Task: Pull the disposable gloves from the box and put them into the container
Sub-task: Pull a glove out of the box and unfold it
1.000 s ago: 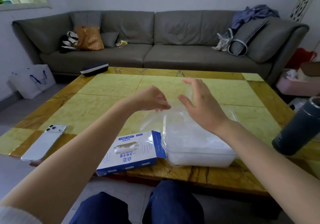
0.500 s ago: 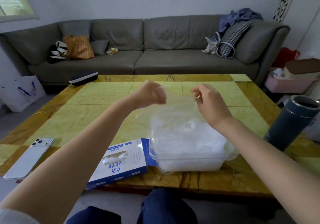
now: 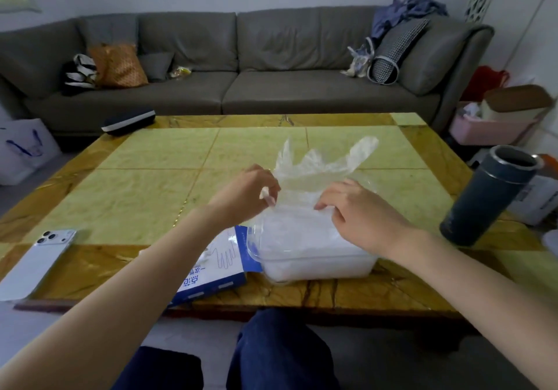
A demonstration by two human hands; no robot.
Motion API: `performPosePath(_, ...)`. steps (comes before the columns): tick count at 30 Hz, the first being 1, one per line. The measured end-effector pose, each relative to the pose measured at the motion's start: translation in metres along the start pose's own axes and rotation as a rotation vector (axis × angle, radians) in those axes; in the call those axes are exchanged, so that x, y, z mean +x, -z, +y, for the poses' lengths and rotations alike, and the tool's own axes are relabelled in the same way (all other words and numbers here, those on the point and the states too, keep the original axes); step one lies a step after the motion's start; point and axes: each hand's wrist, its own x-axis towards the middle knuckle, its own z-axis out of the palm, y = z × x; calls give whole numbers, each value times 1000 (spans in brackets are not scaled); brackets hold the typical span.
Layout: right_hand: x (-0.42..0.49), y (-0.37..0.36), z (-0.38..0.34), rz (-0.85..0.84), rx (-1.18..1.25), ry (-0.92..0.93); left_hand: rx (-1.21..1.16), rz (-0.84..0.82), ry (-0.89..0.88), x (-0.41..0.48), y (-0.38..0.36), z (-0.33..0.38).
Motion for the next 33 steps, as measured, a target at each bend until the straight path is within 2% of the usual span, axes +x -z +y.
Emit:
performPosePath(6,10,-28,-1,-434,165,-163,240,-309,26,2,-36,0)
performPosePath(8,16,-28,3,-539,207,-181,280,-357,24,6,-39,2)
performPosePath(10,21,-24,8,-490,306,-211,271,-274,33,8,-34,7)
performPosePath(13,28,-27,18,-245,339,-237,269,-78,23,15,-34,12)
performPosePath(15,30,-37,25,-288,179,-203,337,-199,-11,18,-43,15)
performPosePath(17,32,-49,32,-484,13,-195,426,-471,-32,21,-59,14)
performPosePath(19,32,-57,38,-645,-64,-223,454,-644,-2,23,-73,13)
performPosePath(27,41,-74,56,-778,-140,-248,357,-766,109,32,-95,15)
performPosePath(33,42,-64,50,-819,-148,-278,404,-765,48,28,-81,14)
